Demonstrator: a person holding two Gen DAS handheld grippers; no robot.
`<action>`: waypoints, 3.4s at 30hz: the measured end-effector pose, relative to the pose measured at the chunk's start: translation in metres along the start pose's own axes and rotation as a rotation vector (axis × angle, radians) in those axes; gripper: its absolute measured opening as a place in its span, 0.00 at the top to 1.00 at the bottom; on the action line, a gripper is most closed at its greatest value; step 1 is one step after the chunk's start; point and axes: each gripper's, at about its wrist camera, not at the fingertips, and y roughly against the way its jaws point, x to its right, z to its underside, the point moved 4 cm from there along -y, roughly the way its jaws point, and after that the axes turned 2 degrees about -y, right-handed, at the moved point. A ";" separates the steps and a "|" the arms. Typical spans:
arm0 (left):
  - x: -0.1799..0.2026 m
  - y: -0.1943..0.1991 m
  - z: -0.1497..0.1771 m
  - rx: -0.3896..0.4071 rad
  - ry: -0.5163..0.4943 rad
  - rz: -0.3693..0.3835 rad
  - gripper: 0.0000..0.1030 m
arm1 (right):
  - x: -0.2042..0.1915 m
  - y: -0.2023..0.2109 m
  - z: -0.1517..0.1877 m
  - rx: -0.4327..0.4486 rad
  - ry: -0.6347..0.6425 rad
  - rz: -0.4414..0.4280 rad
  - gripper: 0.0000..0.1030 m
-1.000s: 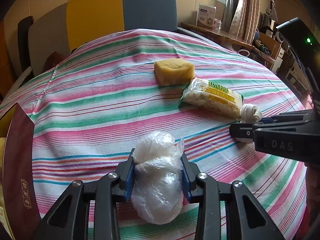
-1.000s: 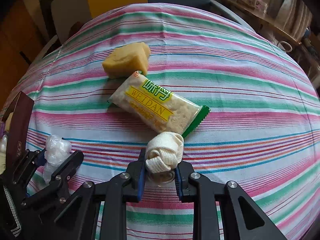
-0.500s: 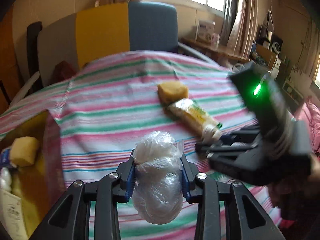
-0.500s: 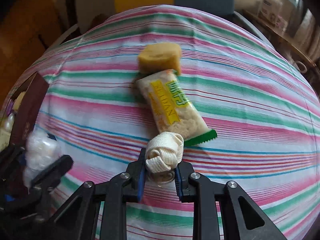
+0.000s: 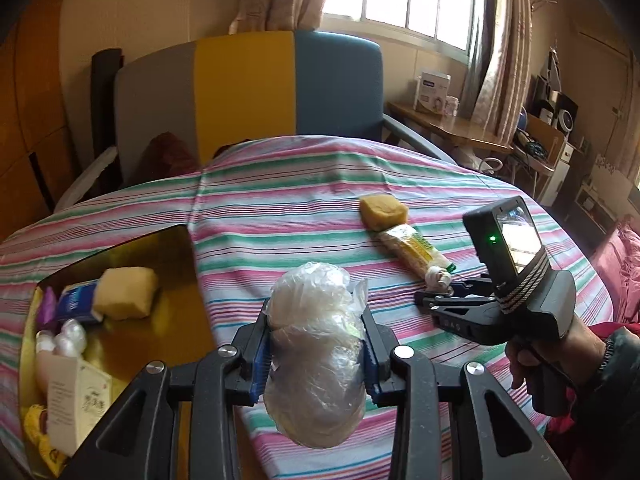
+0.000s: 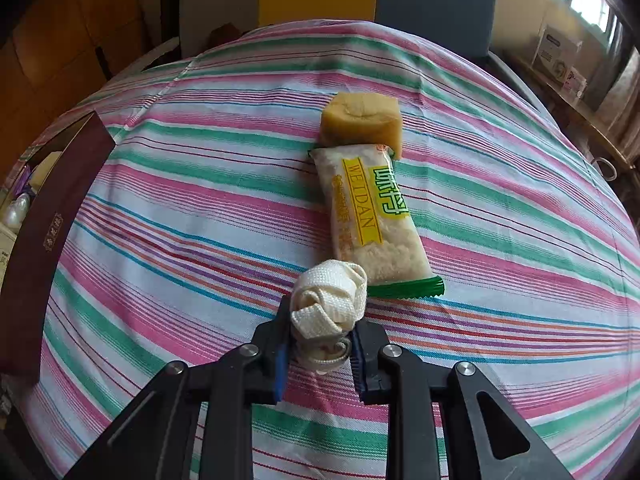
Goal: Organize objects
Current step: 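Carry the plastic bag and white knotted cloth toward the gold tray with both tools, then open the left tool to drop the plastic bag into the tray, then lower the white knotted cloth into the tray and open the right tool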
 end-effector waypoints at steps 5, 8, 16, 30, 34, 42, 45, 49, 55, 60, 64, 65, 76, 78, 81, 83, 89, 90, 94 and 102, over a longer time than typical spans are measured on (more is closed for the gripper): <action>-0.021 0.010 0.007 0.004 0.030 -0.025 0.65 | -0.004 0.001 0.002 0.010 0.013 0.032 0.75; -0.033 0.012 0.013 -0.006 0.048 -0.038 0.65 | -0.006 0.001 0.002 0.020 0.030 0.052 0.75; -0.066 0.015 0.029 -0.035 0.097 -0.087 0.65 | -0.006 0.001 0.004 0.034 0.038 0.064 0.76; -0.142 0.000 0.062 -0.152 0.305 -0.092 0.64 | -0.009 -0.001 0.001 0.032 0.063 0.091 0.76; -0.166 -0.003 0.066 -0.167 0.397 -0.042 0.65 | -0.009 -0.001 0.001 0.028 0.066 0.097 0.75; -0.177 -0.034 0.038 -0.164 0.317 -0.128 0.64 | -0.010 -0.001 0.001 0.020 0.073 0.107 0.76; -0.187 -0.054 0.037 -0.211 0.299 -0.182 0.60 | -0.010 -0.001 0.001 0.020 0.073 0.107 0.76; -0.201 -0.062 0.037 -0.245 0.327 -0.185 0.45 | -0.011 -0.001 0.001 0.020 0.071 0.105 0.75; -0.206 -0.048 0.040 -0.219 0.343 -0.211 0.44 | -0.011 -0.001 0.001 0.021 0.075 0.107 0.75; -0.205 -0.011 0.039 -0.150 0.309 -0.243 0.44 | -0.010 -0.002 0.001 0.022 0.075 0.107 0.75; -0.212 0.018 0.043 -0.108 0.312 -0.267 0.44 | -0.010 -0.001 0.001 0.025 0.069 0.118 0.76; -0.213 0.024 0.045 -0.102 0.316 -0.270 0.43 | -0.011 0.000 0.001 0.026 0.067 0.122 0.76; -0.216 0.065 0.066 -0.067 0.279 -0.330 0.43 | -0.052 0.029 -0.008 0.048 0.057 0.049 0.76; -0.217 0.068 0.068 -0.061 0.287 -0.322 0.43 | -0.080 0.045 -0.016 0.090 0.074 -0.018 0.76; -0.217 0.072 0.070 -0.057 0.295 -0.311 0.43 | -0.131 0.064 -0.028 0.138 0.146 -0.097 0.76; -0.217 0.074 0.072 -0.053 0.296 -0.309 0.43 | -0.165 0.073 -0.034 0.156 0.194 -0.151 0.76; -0.217 0.077 0.076 -0.050 0.300 -0.303 0.43 | -0.247 0.068 -0.049 0.147 0.329 -0.214 0.76; -0.217 0.076 0.078 -0.054 0.300 -0.302 0.43 | -0.256 0.061 -0.051 0.132 0.344 -0.215 0.76; -0.219 0.074 0.083 -0.063 0.315 -0.296 0.43 | -0.287 0.032 -0.058 0.070 0.390 -0.177 0.76; -0.227 0.071 0.091 -0.083 0.342 -0.295 0.43 | -0.309 -0.006 -0.067 0.035 0.394 -0.130 0.48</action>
